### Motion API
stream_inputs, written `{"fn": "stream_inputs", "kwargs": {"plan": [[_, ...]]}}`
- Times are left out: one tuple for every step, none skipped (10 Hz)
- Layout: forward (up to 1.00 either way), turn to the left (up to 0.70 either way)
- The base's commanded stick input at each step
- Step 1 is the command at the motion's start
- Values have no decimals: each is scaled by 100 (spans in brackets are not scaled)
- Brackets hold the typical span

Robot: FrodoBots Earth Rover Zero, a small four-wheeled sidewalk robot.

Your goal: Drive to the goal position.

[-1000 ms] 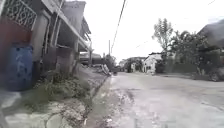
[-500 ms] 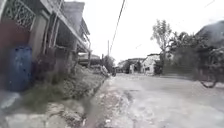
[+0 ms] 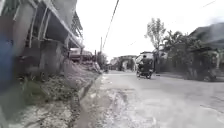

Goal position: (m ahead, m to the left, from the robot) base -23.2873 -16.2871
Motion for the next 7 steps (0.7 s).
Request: {"fn": "stream_inputs", "kwargs": {"plan": [[7,-10],[3,-1],[0,0],[1,0],[5,0],[7,0],[9,0]]}}
